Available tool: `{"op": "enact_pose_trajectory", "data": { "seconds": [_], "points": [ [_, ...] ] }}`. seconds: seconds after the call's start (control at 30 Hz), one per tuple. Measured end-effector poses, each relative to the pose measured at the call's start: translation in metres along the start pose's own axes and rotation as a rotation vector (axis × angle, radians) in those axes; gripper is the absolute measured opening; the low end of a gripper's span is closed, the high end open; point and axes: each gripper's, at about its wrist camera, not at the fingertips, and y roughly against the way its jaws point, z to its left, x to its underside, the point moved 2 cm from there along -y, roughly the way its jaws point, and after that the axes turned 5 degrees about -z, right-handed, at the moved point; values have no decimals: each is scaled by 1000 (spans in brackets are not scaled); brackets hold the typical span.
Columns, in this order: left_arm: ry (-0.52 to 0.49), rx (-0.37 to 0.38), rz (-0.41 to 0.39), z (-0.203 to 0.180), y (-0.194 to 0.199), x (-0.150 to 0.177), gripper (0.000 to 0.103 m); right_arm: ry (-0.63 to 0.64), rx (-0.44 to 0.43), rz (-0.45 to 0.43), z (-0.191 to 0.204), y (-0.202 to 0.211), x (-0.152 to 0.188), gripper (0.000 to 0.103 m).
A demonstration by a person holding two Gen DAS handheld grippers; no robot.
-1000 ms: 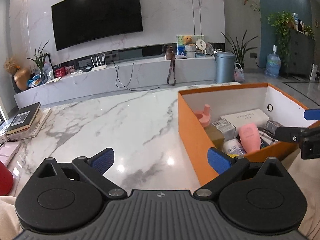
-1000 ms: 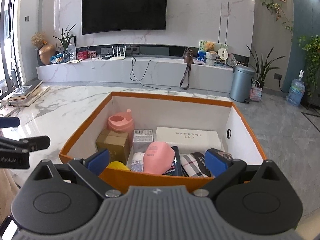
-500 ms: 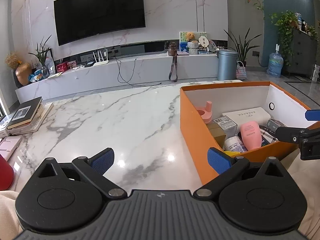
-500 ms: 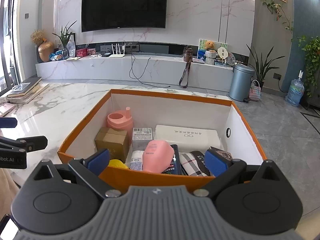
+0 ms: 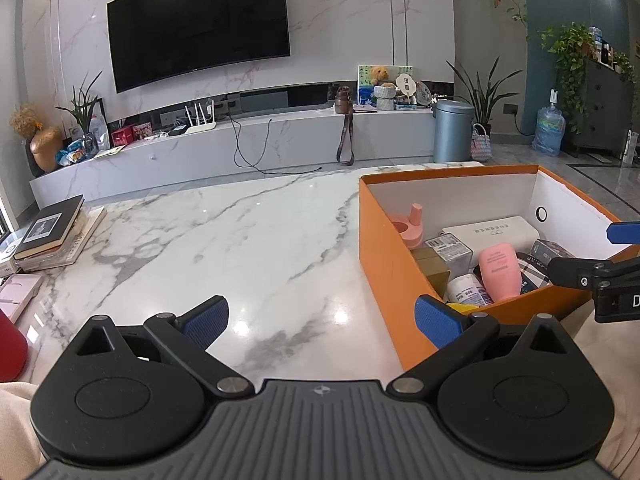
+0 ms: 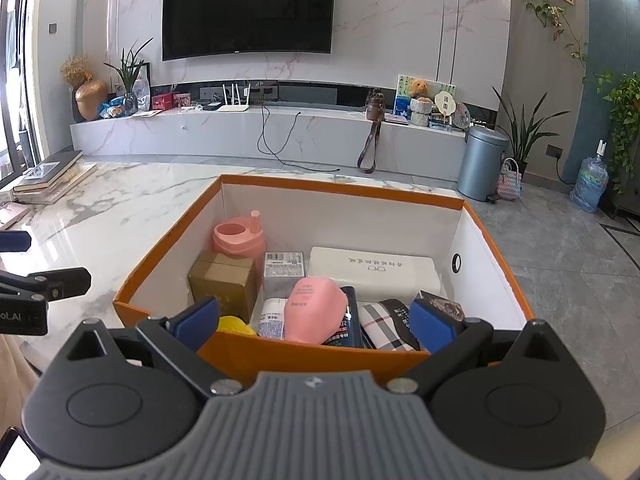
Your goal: Organize rigid objects
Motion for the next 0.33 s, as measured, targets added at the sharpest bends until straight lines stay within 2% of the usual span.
{"op": "enact_pose_trajectory", "data": {
  "seconds": [0.33],
  "points": [
    [-2, -3, -10, -3, 1, -3, 103, 0, 0, 2, 0, 0, 1, 100]
  ]
}}
